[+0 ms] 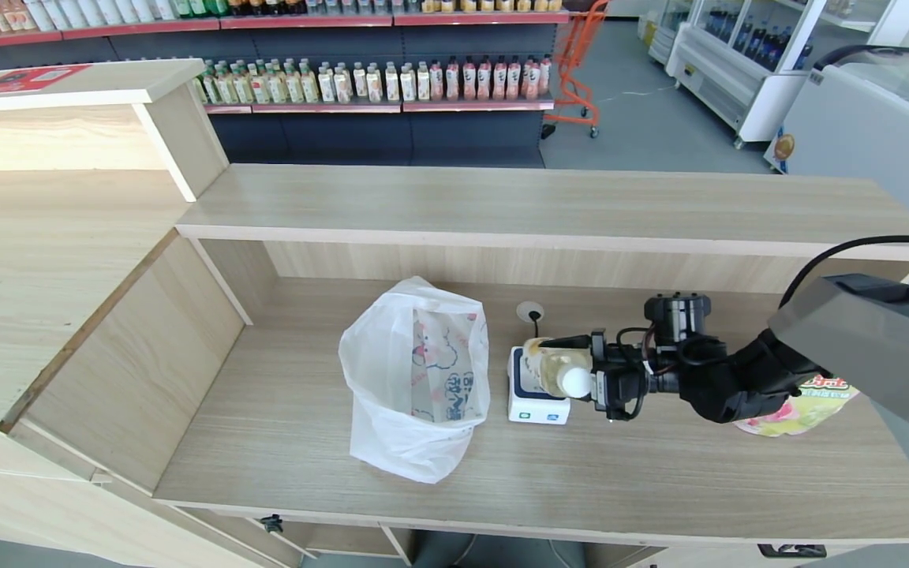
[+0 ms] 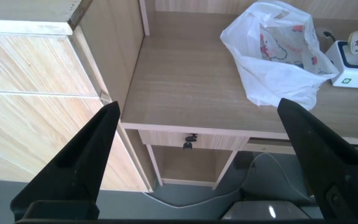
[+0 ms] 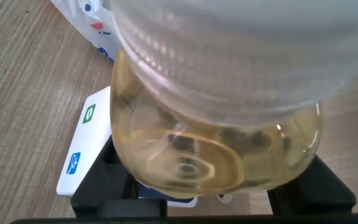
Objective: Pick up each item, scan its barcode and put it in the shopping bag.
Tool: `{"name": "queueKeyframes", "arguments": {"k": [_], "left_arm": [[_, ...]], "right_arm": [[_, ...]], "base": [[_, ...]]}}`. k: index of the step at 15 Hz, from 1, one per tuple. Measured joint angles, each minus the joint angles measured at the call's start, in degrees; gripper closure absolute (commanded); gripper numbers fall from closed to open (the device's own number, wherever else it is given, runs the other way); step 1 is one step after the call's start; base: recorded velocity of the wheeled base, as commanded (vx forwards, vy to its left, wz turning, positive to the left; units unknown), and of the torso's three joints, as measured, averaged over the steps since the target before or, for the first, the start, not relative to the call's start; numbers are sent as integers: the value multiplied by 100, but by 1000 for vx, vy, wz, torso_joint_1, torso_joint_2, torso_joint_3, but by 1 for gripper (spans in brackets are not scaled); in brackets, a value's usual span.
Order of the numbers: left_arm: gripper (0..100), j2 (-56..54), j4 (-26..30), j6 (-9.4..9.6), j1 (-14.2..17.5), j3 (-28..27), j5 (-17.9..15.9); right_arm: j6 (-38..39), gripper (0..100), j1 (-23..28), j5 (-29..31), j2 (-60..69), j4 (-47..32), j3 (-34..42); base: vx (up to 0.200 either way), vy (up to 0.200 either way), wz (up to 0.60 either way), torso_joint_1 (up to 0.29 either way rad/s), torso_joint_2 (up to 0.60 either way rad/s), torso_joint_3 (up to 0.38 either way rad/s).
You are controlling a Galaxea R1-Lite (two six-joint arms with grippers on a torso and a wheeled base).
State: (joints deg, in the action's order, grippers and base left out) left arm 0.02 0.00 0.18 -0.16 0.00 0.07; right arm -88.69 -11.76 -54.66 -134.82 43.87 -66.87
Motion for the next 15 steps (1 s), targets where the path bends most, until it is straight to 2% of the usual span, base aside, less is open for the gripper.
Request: {"name": "queueKeyframes", "arguments": {"k": [4,6,8,11,15], "left_arm": [[0,0,0,0,-2,0,-2],[0,0,0,0,-2,-2,0],[0,0,0,0,-5,0,0],[0,0,0,0,-2,0,0],[0,0,0,0,-2,0,0]], "right_arm": [[151,100,-5,-10,6,-38,20],[718,100,185,-44,256,-71,304],[1556,100,446,-189,728,-74,717],[3327,100,780,-423,1679,-52,1314],[5521,100,1028,-453,2784,-44,2136]], "base": [[0,0,0,0,0,0],[0,0,0,0,0,0],[0,0,0,0,0,0],[0,0,0,0,0,0],[0,0,0,0,0,0]]}}
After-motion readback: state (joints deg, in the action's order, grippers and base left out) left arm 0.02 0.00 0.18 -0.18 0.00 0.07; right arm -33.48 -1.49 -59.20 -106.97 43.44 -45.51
